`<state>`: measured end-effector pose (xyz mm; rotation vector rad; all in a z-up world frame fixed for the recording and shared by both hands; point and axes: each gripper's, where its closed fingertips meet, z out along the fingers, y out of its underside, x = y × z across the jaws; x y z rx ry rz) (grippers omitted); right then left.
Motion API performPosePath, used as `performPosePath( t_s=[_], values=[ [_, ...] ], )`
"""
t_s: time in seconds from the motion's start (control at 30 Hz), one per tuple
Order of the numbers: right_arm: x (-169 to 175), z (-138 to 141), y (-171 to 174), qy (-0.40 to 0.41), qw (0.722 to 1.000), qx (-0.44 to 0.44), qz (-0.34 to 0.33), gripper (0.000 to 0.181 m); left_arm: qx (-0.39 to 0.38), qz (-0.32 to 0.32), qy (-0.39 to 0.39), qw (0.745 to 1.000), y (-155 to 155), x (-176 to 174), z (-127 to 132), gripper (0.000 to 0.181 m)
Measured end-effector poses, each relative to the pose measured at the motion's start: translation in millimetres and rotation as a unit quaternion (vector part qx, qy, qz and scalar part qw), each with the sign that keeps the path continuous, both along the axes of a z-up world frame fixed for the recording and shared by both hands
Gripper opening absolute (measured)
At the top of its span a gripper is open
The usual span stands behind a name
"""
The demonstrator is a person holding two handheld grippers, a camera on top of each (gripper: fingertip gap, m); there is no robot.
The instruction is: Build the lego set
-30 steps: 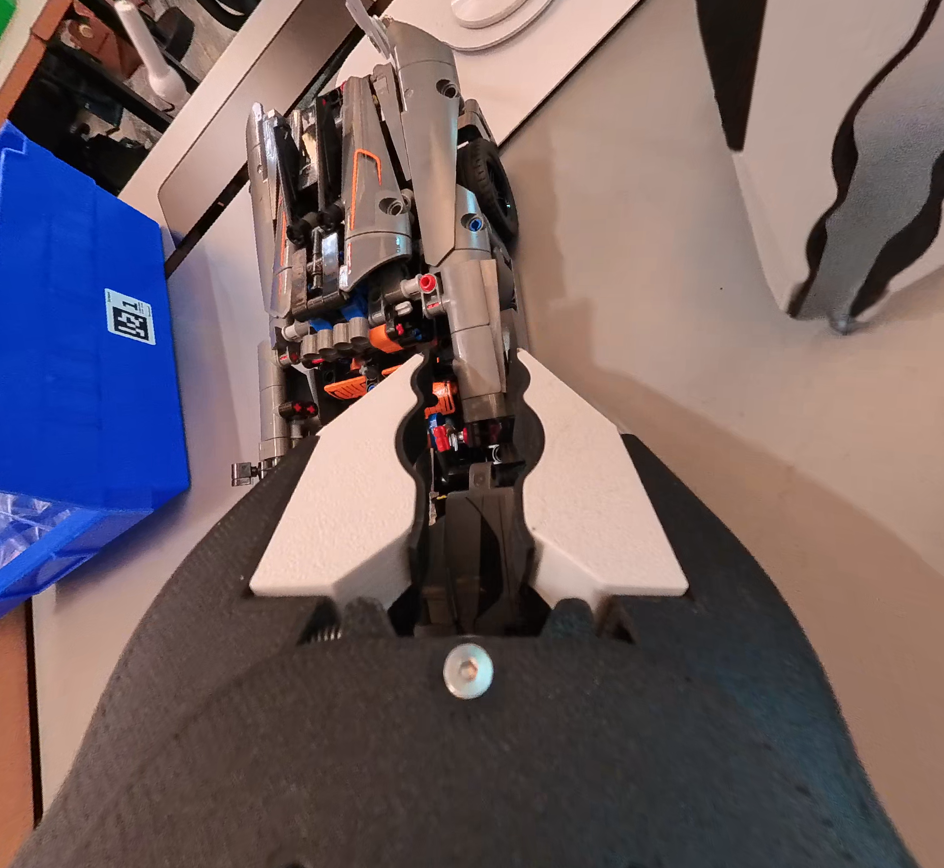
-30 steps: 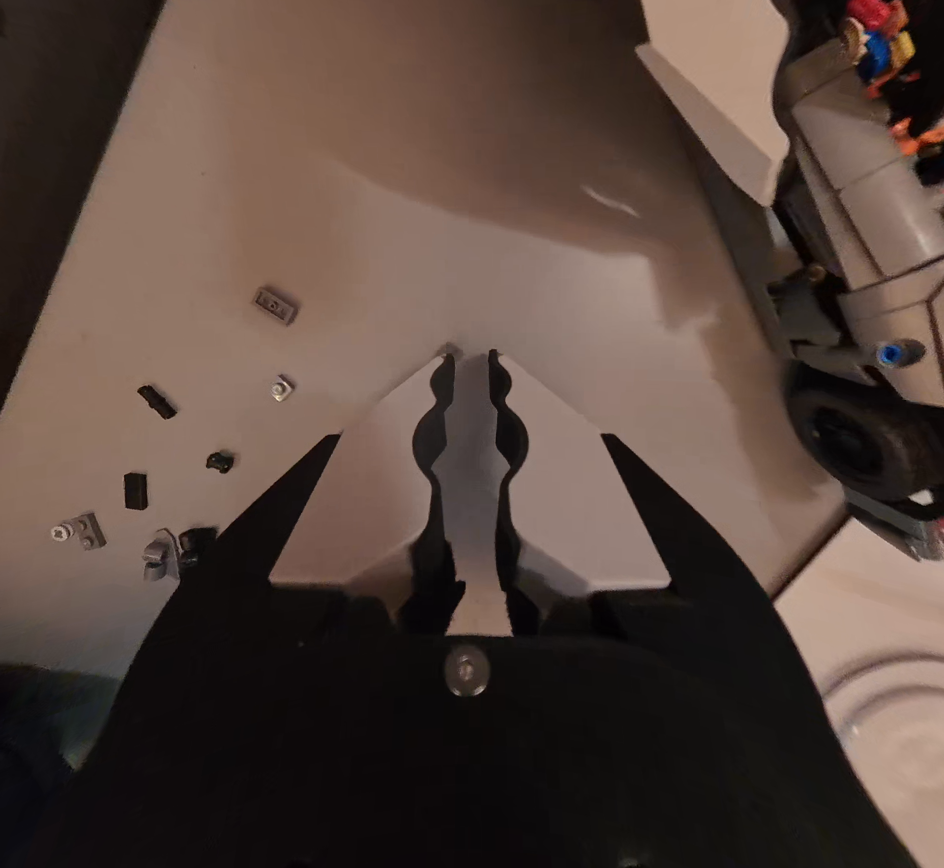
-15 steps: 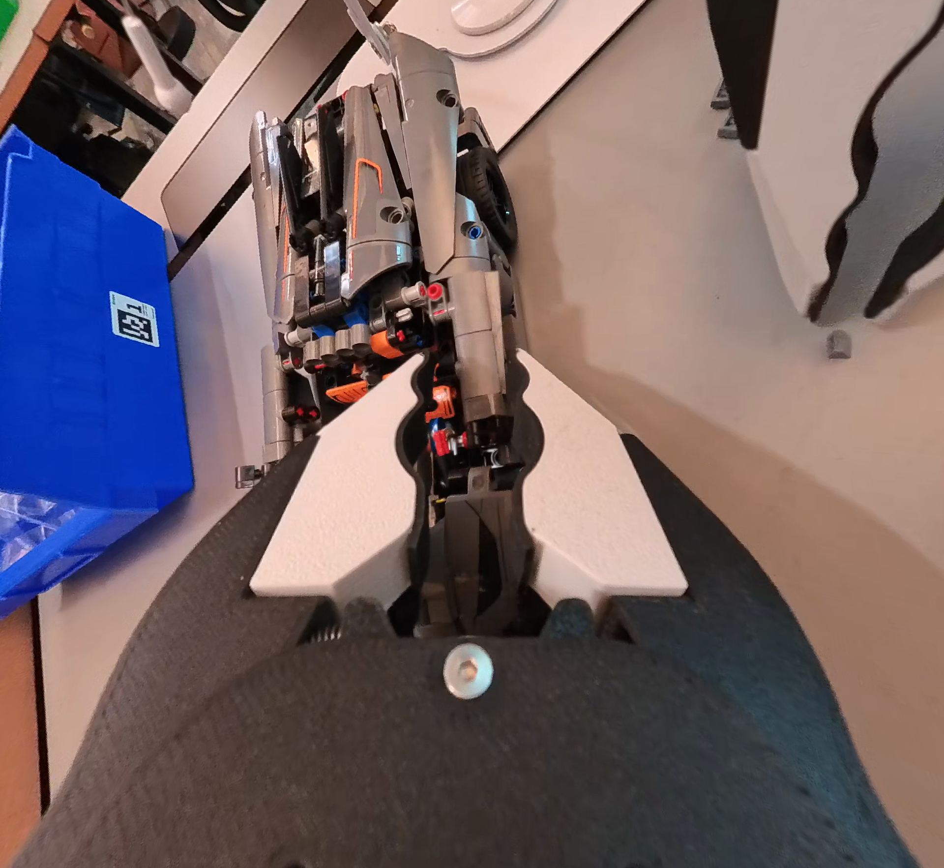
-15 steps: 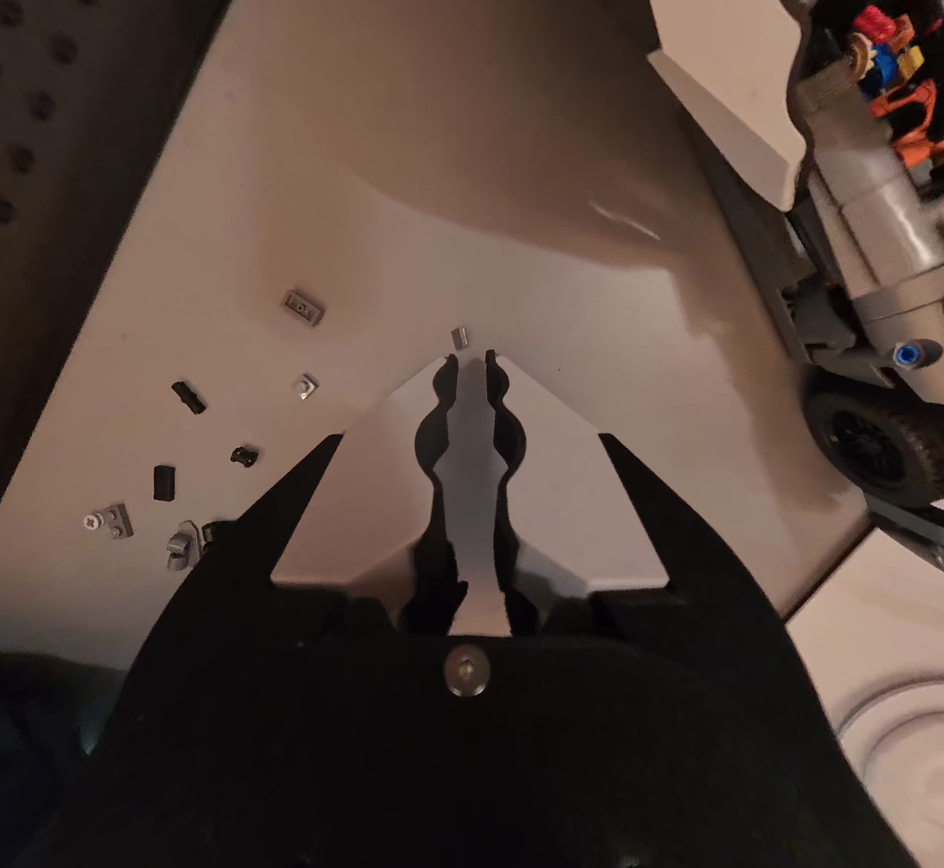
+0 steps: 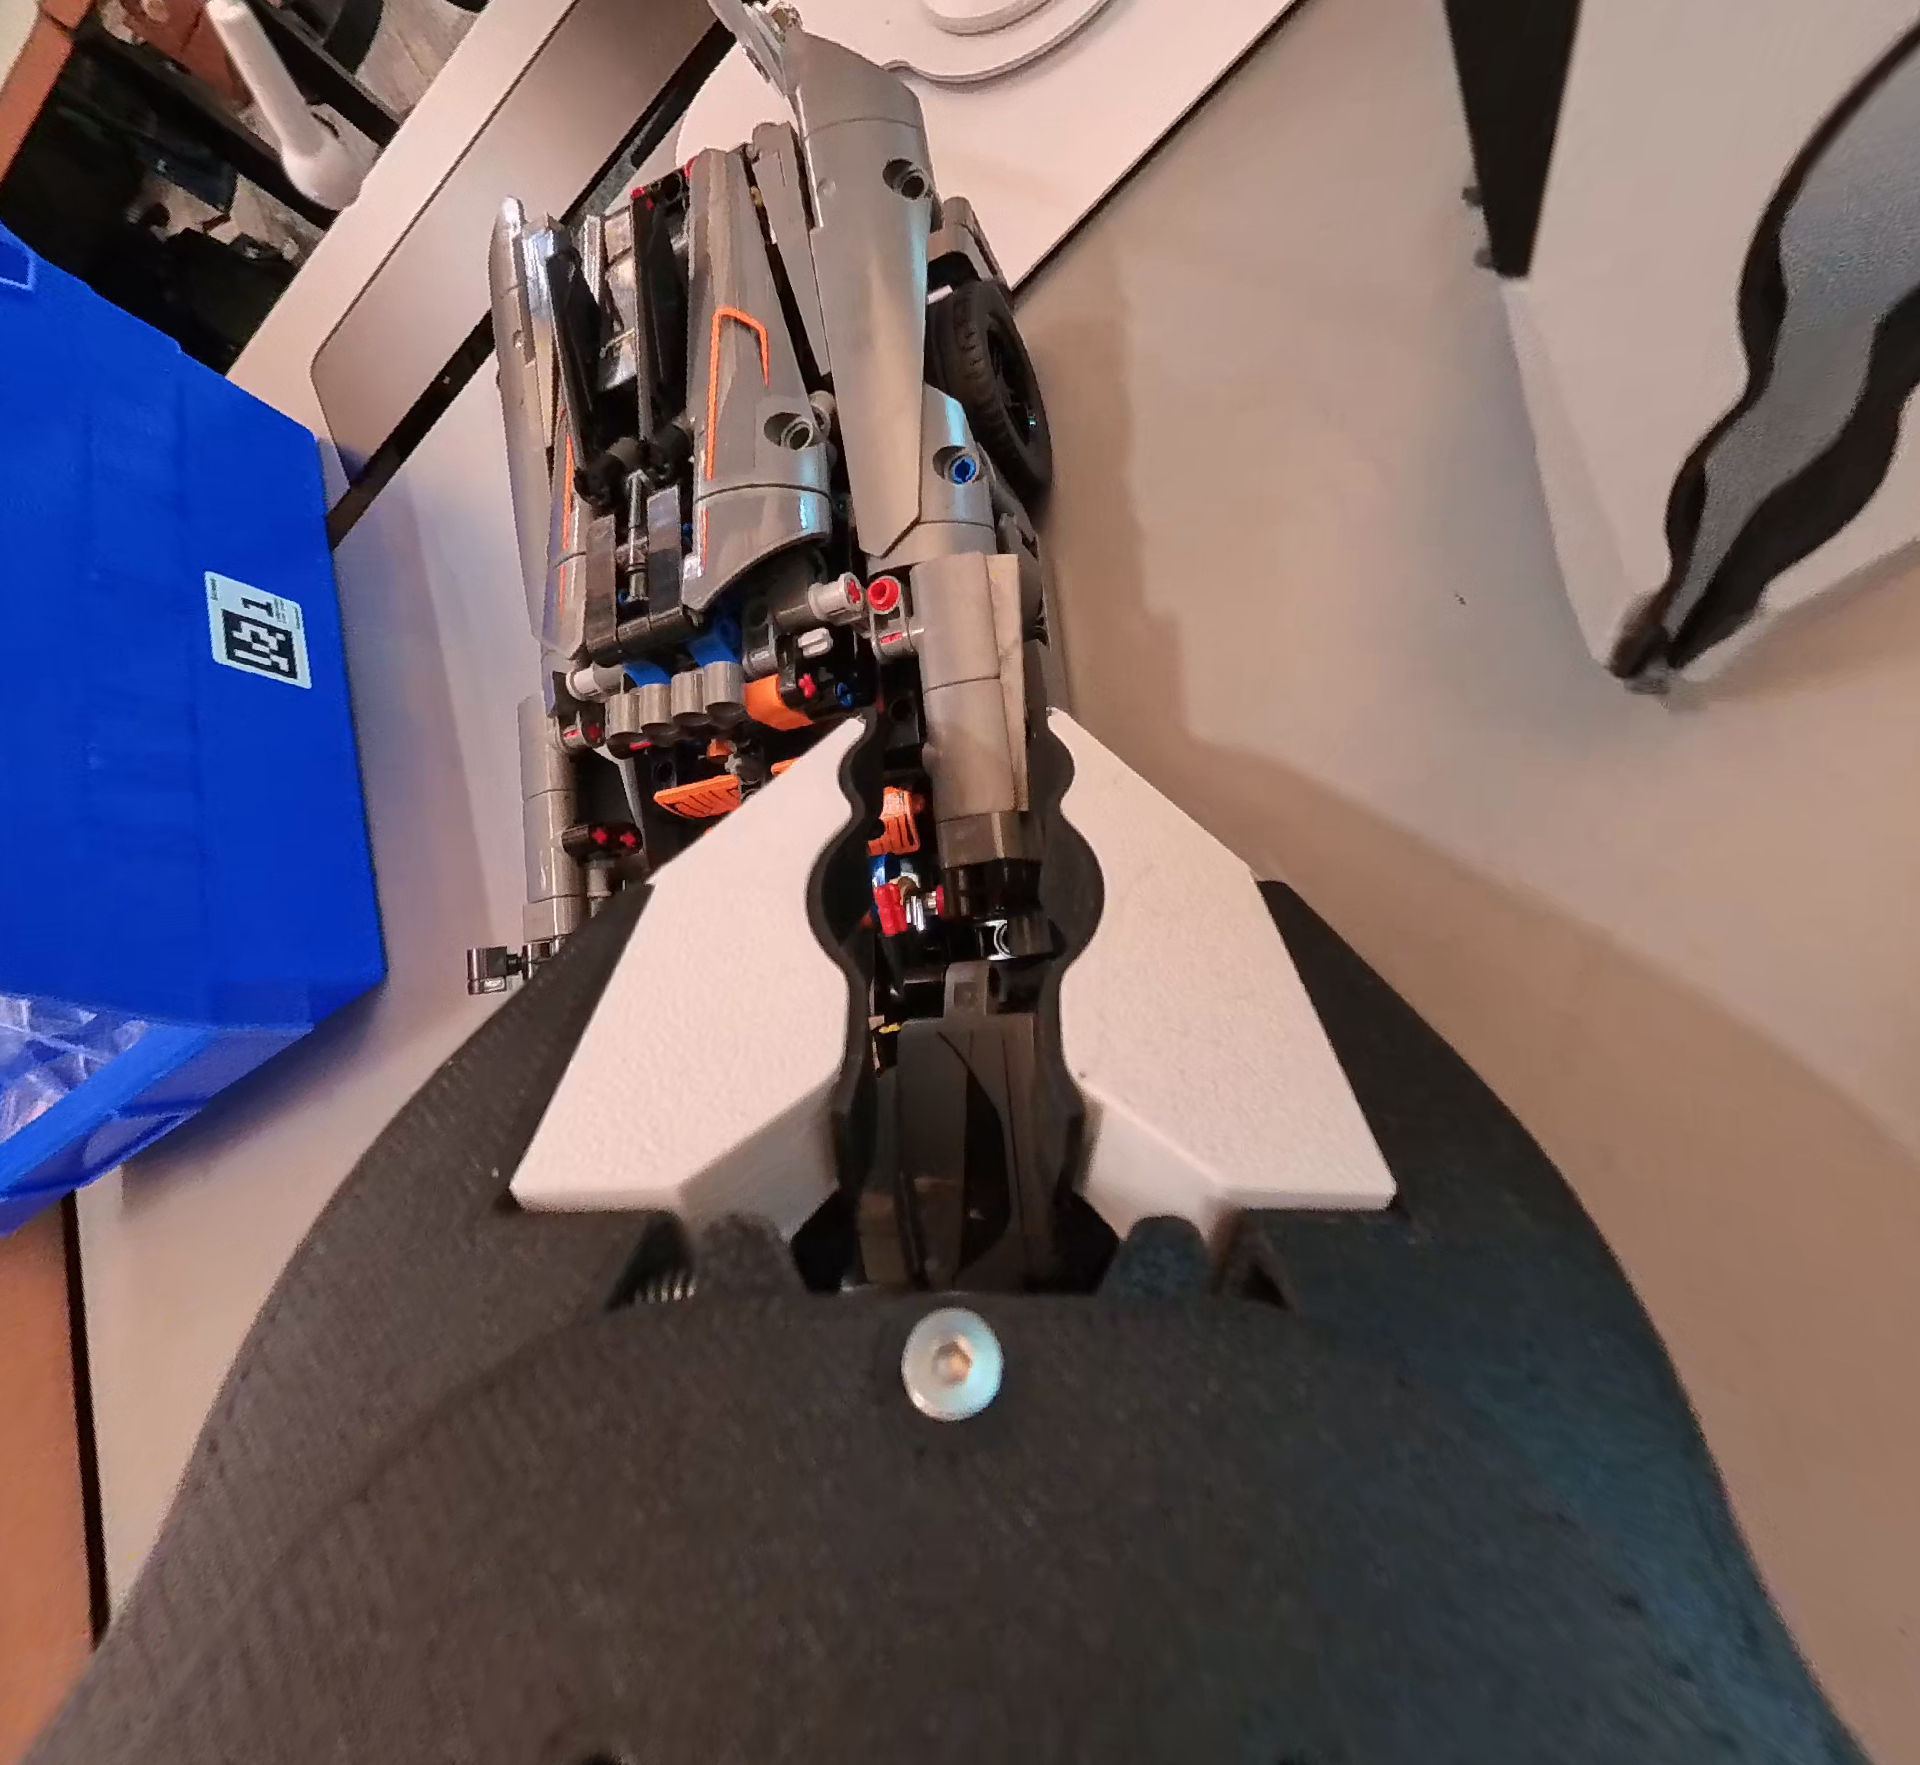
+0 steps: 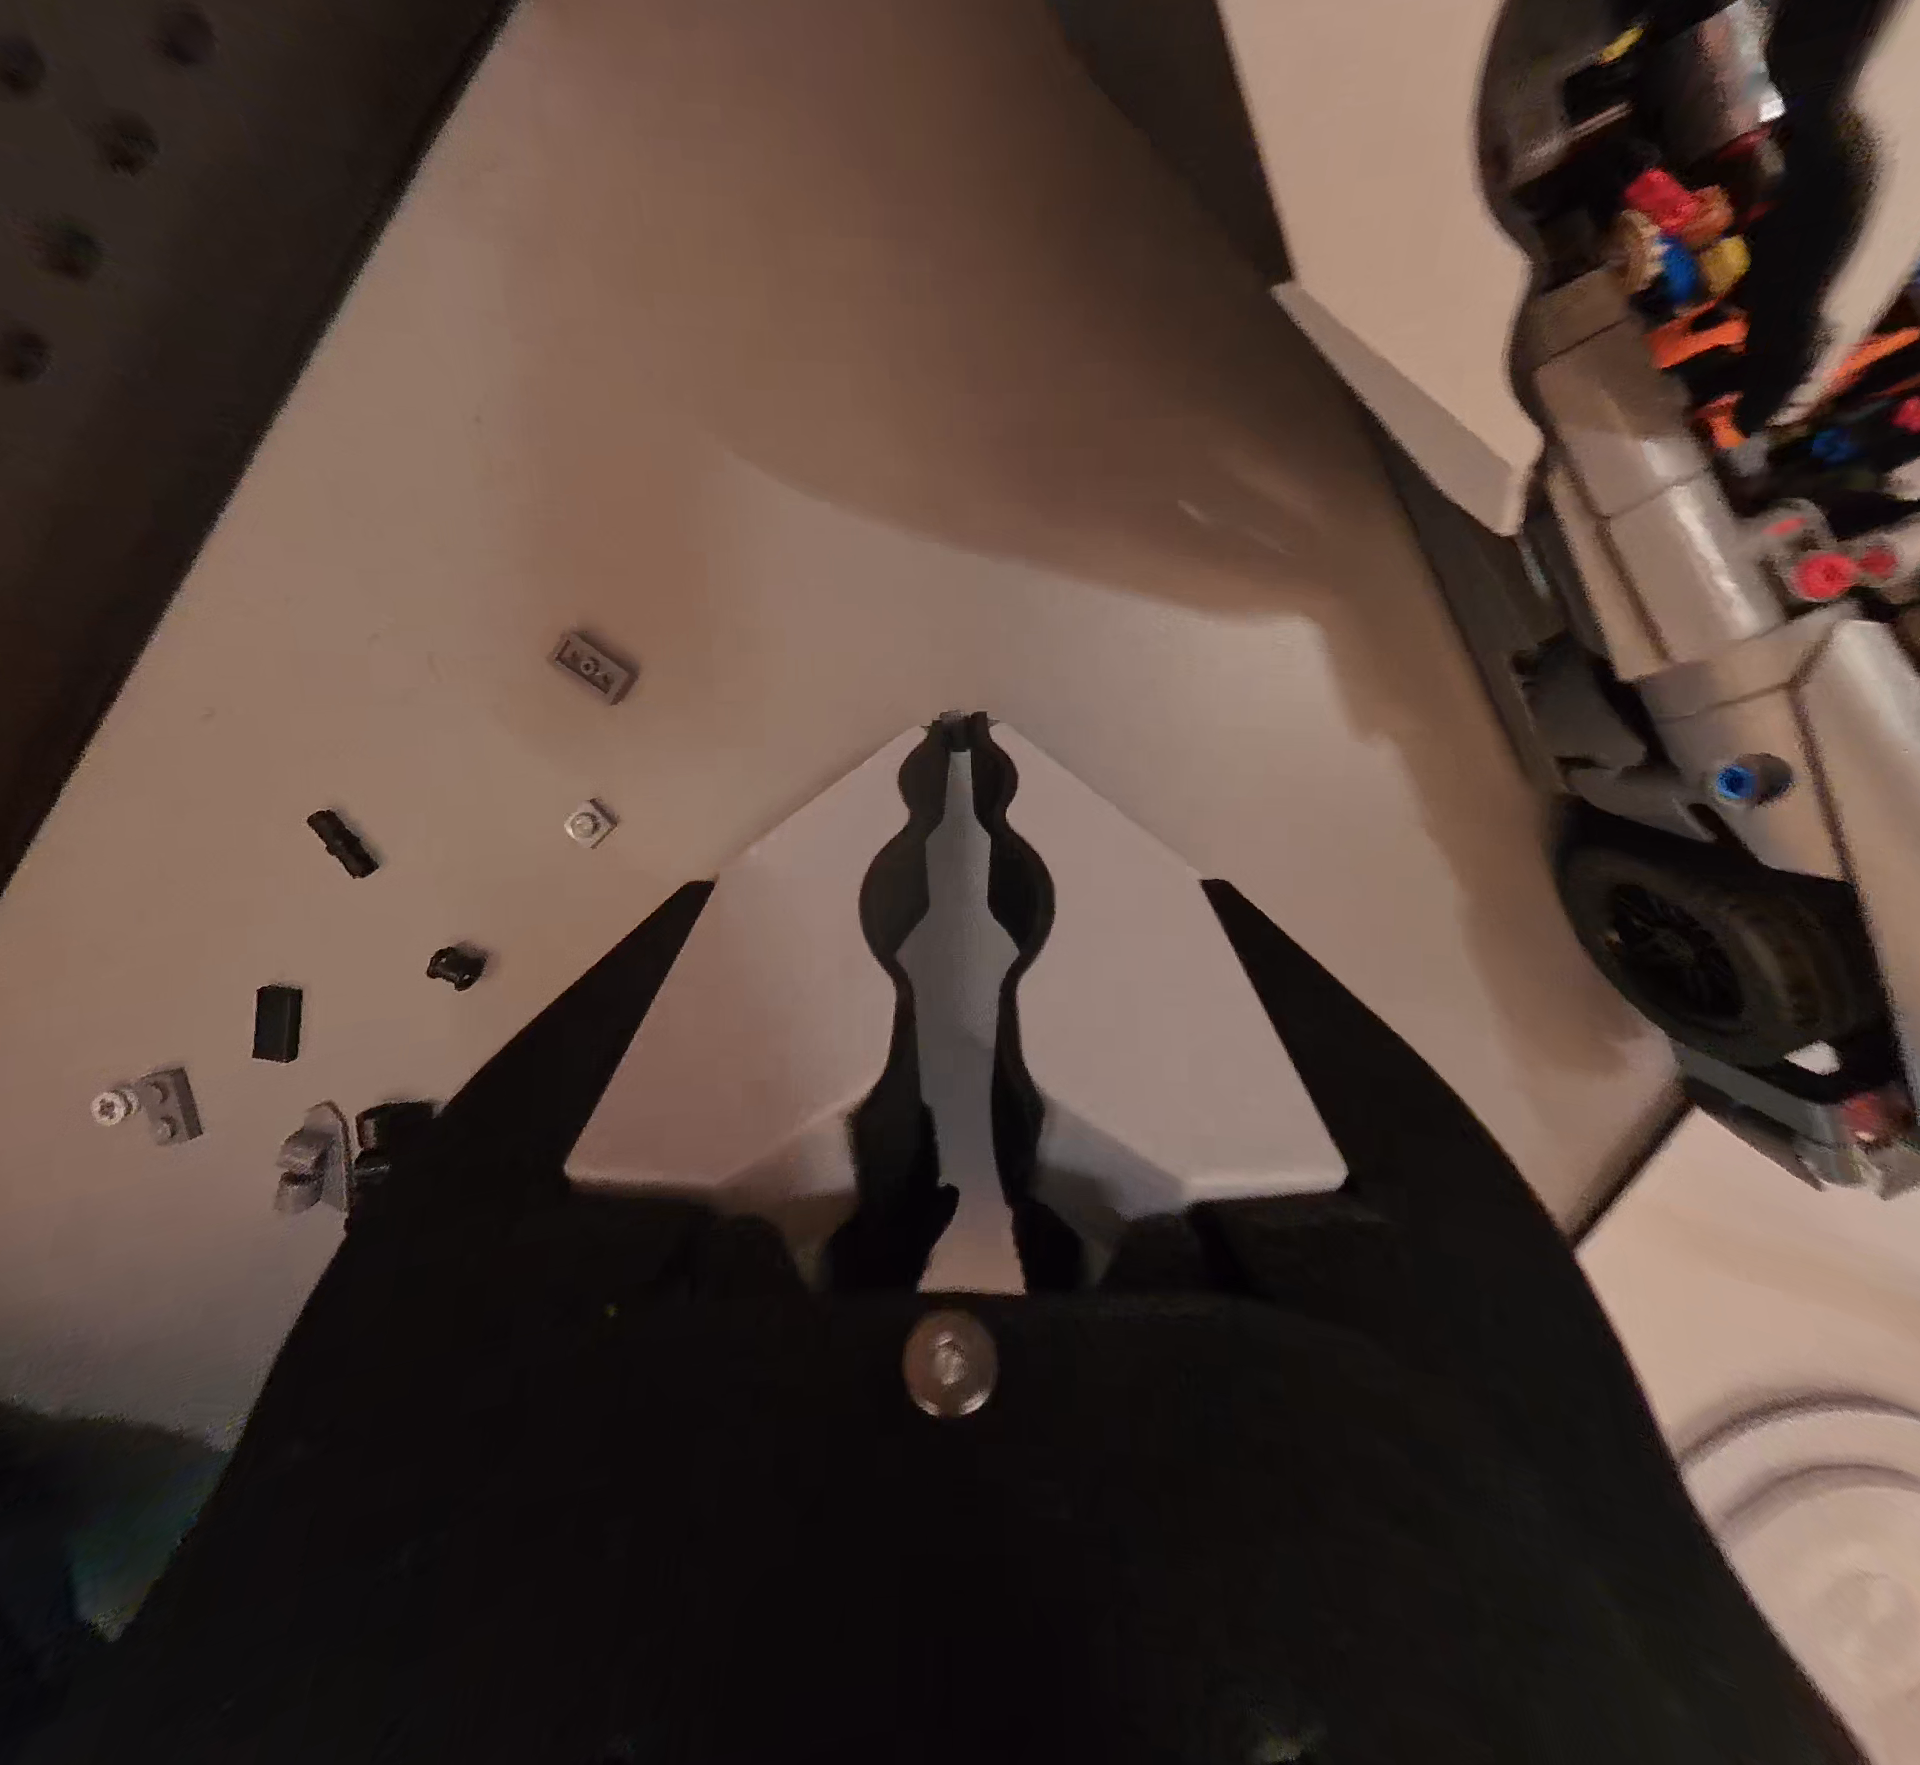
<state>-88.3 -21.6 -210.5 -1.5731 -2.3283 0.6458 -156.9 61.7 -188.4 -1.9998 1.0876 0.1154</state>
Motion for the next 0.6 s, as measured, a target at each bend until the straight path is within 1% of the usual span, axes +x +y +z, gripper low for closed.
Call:
performPosePath(
  t_s=[0.2, 0.4, 0.43, 0.5, 0.6],
  values=[
    [-6.8, 19.4, 18.6, 0.065, 0.997, 0.004, -0.034, 0.002, -0.013, -0.001, -0.019, 1.000, -5.2, -3.2, 0.4, 0.025],
    [-19.0, 36.4, 41.0, 0.137, 0.987, 0.045, -0.068, 0.002, -0.018, -0.005, -0.027, 0.999, -12.5, -7.0, 3.6, 0.023],
    [-21.0, 39.1, 43.5, 0.150, 0.985, 0.052, -0.070, 0.002, -0.012, -0.010, -0.031, 0.999, -13.0, -4.9, 6.4, 0.022],
    [-24.5, 44.4, 49.2, 0.173, 0.980, 0.065, -0.078, 0.002, -0.001, -0.024, -0.042, 0.999, -14.9, 0.9, 12.6, 0.027],
    [-28.2, 51.7, 53.2, 0.203, 0.973, 0.063, -0.088, 0.003, 0.013, -0.062, -0.048, 0.997, -21.1, 12.1, 18.0, 0.030]
  ],
)
